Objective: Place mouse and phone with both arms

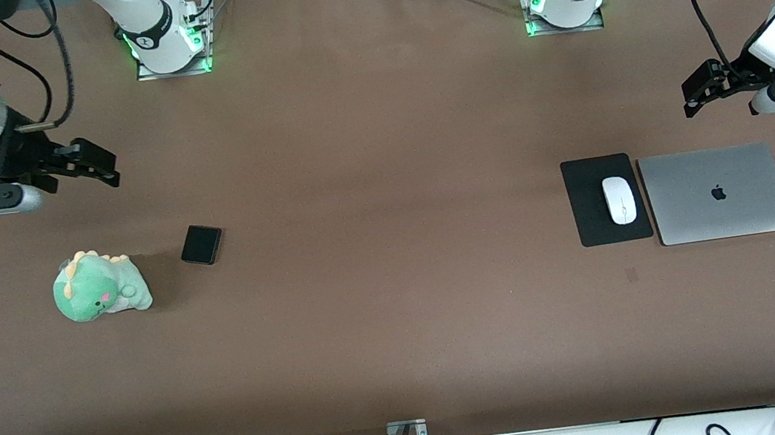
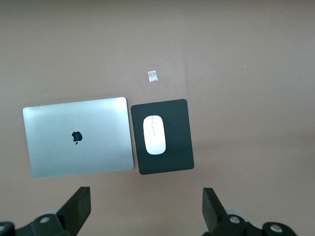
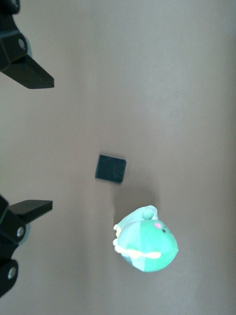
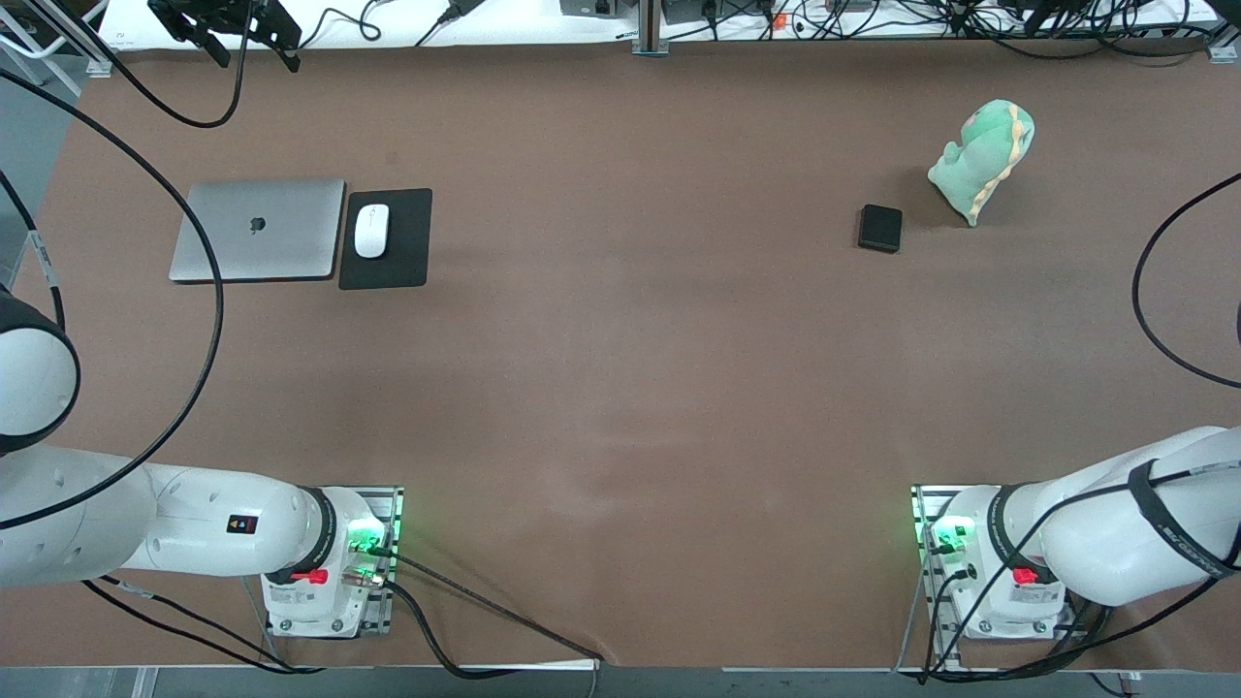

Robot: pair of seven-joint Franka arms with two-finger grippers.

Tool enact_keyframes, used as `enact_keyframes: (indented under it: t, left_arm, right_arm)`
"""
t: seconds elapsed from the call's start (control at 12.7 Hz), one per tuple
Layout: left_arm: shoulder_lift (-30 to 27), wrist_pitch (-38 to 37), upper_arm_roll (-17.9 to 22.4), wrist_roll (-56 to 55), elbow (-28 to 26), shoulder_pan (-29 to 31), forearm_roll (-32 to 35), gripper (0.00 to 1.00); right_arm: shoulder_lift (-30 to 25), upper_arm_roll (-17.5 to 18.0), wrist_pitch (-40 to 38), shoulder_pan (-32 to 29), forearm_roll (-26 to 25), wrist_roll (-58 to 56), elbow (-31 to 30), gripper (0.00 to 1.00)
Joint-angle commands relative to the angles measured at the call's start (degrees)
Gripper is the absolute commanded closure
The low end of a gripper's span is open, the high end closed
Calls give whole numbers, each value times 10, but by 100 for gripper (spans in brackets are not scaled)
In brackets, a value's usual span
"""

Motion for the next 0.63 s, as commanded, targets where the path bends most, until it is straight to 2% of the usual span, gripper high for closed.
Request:
enact_keyframes:
  t: [0.0,0.08,0.55]
  left_arm:
    - [-8,2,0,2,-2,0,10,0]
    - [-8,3,0,3,-2,0,10,0]
    - [7,0,0,2,12,0,10,0]
  right_arm:
    - [-12,79,-36,-85,-3,-15,8,0]
    - [-14,90,-43,-92,-6,-17,8,0]
    - [-11,91,-47,-90,-21,-21,13,0]
